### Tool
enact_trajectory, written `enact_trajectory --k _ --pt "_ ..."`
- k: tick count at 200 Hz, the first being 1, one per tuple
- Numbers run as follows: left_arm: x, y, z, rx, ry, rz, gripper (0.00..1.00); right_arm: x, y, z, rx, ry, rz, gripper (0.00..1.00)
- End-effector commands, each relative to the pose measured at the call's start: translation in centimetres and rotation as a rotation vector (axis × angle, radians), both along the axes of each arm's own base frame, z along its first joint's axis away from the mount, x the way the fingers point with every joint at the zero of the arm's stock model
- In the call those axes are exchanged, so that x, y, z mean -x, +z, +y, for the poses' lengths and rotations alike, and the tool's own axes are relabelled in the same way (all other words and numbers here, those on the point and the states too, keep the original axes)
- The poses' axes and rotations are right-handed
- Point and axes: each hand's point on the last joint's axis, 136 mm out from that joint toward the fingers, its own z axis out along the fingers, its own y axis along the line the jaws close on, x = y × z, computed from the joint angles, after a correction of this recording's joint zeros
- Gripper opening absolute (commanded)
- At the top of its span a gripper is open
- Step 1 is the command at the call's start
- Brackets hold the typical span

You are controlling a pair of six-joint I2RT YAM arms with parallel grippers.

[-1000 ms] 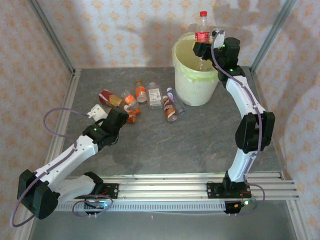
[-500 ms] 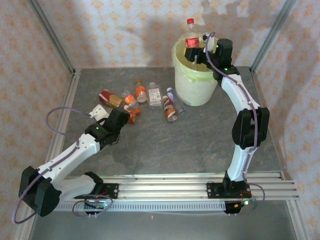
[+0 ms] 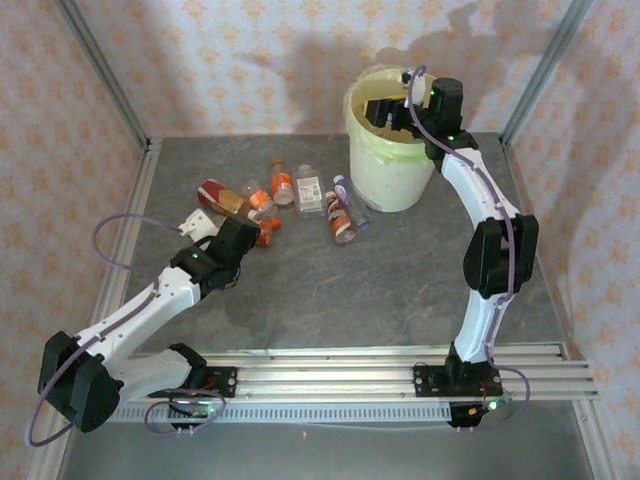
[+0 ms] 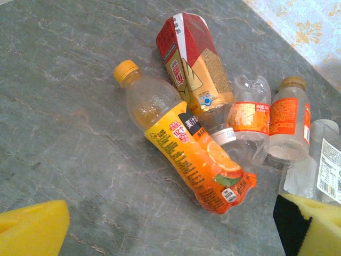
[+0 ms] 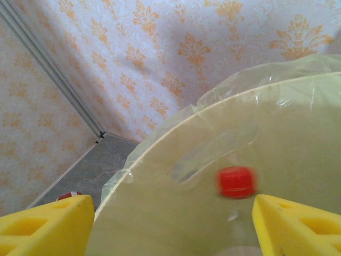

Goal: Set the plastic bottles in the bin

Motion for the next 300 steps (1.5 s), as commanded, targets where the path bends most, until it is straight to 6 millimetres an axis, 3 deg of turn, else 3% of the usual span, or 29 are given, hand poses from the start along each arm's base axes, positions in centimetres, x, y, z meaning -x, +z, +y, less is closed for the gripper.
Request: enact_trajectory --k 1,28,70,74,79,89,122,152,170,174,186,213,240,276,300 --pt "0.2 -0.5 0.8 -0.021 0.034 0.016 1.0 0.2 1.9 0.7 0.009 0.028 -0.055 0.78" --pt "0.0 -0.6 0.6 -0.017 0.028 0.019 1.0 0.8 3.7 0.2 0.013 0.002 -0.076 0.79" --pt "-0.8 -1.0 -0.3 -0.009 -0.009 0.045 1.0 4.4 9.2 -2.2 0.058 -0.113 -0.154 0.87" --pt "-0.9 -1.1 -0.4 -0.007 -0.012 0.05 1.0 4.8 9.6 -2.4 0.058 -0.128 -0.153 0.89" --pt "-1.0 -1.2 -0.6 -0.003 -0.018 0.055 1.0 5.4 10.0 -2.8 0.057 -0.153 -0.154 0.99" --pt "-1.3 -1.4 -1.0 0.006 -0.026 0.063 1.0 6.6 10.5 -3.5 0.05 -0.191 -0.154 0.99" --pt "-2.5 -2.0 -2.2 0.04 -0.047 0.085 1.0 10.9 9.8 -3.9 0.025 -0.228 -0.127 0.99" --pt "-3.2 -2.1 -2.5 0.054 -0.046 0.103 1.0 15.0 7.5 -3.8 0.012 -0.236 -0.114 0.99" --pt "-3.5 -2.0 -2.2 0.059 -0.033 0.1 1.0 16.9 6.3 -4.1 -0.046 -0.236 -0.111 0.99" --pt "-3.6 -1.9 -2.0 0.061 -0.026 0.099 1.0 17.0 5.1 -4.0 -0.043 -0.232 -0.088 0.99" --pt "-3.8 -2.0 -1.3 0.07 0.0 0.098 1.0 18.7 4.8 -4.5 -0.037 -0.243 -0.096 0.99" --pt "-4.3 -3.0 1.0 0.109 0.083 0.124 1.0 20.3 3.2 -6.9 0.0 -0.357 -0.108 0.99" --pt "-5.3 -4.2 3.4 0.152 0.16 0.143 1.0 21.4 2.8 -7.5 0.043 -0.369 -0.134 0.99" --pt "-8.3 -6.7 3.8 0.302 0.143 0.15 1.0 22.1 2.7 -7.6 0.081 -0.361 -0.114 0.99" --pt "-9.1 -7.6 4.7 0.336 0.172 0.137 1.0 22.5 2.7 -7.7 0.085 -0.356 -0.117 0.99"
